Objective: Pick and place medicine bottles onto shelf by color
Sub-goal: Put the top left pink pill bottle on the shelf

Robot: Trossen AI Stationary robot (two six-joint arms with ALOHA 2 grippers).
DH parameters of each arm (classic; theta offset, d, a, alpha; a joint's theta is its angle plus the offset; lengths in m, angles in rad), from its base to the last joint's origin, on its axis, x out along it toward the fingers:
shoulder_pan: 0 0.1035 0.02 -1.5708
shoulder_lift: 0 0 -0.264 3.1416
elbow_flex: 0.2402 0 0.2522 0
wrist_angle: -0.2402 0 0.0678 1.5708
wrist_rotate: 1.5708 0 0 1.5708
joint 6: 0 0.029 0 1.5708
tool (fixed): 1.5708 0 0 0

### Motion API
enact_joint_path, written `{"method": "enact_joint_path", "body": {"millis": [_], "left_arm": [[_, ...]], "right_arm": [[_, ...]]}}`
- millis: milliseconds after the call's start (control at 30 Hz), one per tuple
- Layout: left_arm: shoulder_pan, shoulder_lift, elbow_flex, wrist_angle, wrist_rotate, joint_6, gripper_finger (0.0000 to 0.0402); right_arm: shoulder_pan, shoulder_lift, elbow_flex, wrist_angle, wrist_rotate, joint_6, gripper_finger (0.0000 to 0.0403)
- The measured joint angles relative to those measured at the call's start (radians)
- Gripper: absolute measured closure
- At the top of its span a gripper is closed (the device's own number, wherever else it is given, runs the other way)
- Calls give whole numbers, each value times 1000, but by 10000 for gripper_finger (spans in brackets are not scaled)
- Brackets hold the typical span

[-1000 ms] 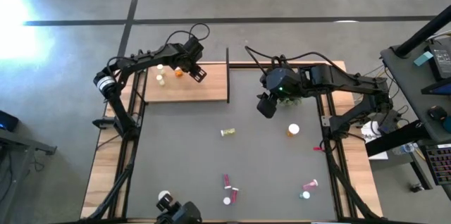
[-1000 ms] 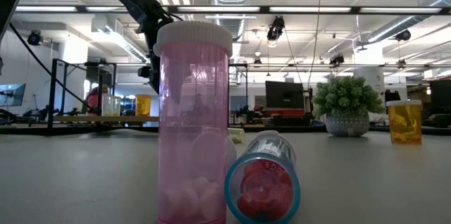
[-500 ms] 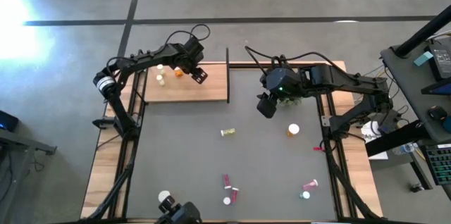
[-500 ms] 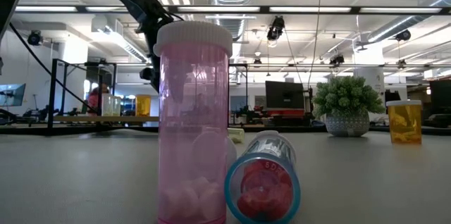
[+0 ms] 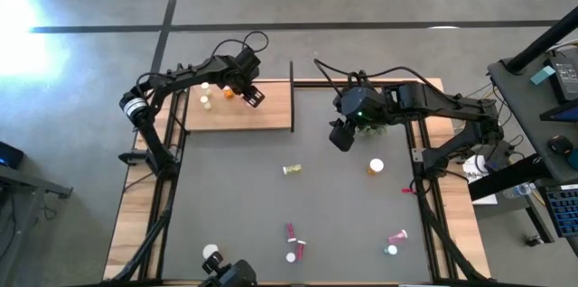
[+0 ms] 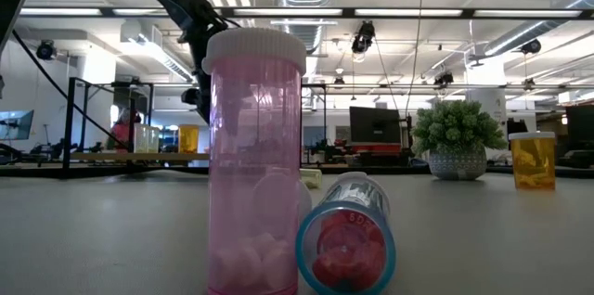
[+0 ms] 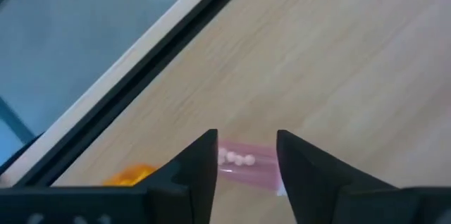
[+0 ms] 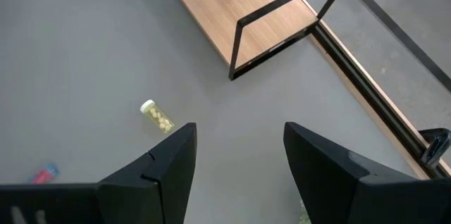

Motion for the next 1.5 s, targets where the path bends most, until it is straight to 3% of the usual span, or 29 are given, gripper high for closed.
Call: {"method": "enact_joint_path", "body": {"millis": [133, 433, 567, 800, 1200, 1500], "left_arm": [[-3, -11, 4, -25, 31, 128, 282], [-18, -36, 7, -91, 34, 712, 283], [-34, -33, -22, -91, 33, 889, 283], [-53, -33, -25, -71, 2, 953, 283], [-53, -35, -67, -11, 0, 1250, 283], [-53, -35, -91, 61, 0, 1291, 283]], "right_arm": [[0, 0, 0, 0, 0, 0, 197], [0, 0, 0, 0, 0, 10, 197], [0, 0, 0, 0, 0, 16, 197], [0, 0, 0, 0, 0, 15, 197], [1, 0, 0, 0, 0, 1, 197], [1, 0, 0, 1, 0, 49, 197]]}}
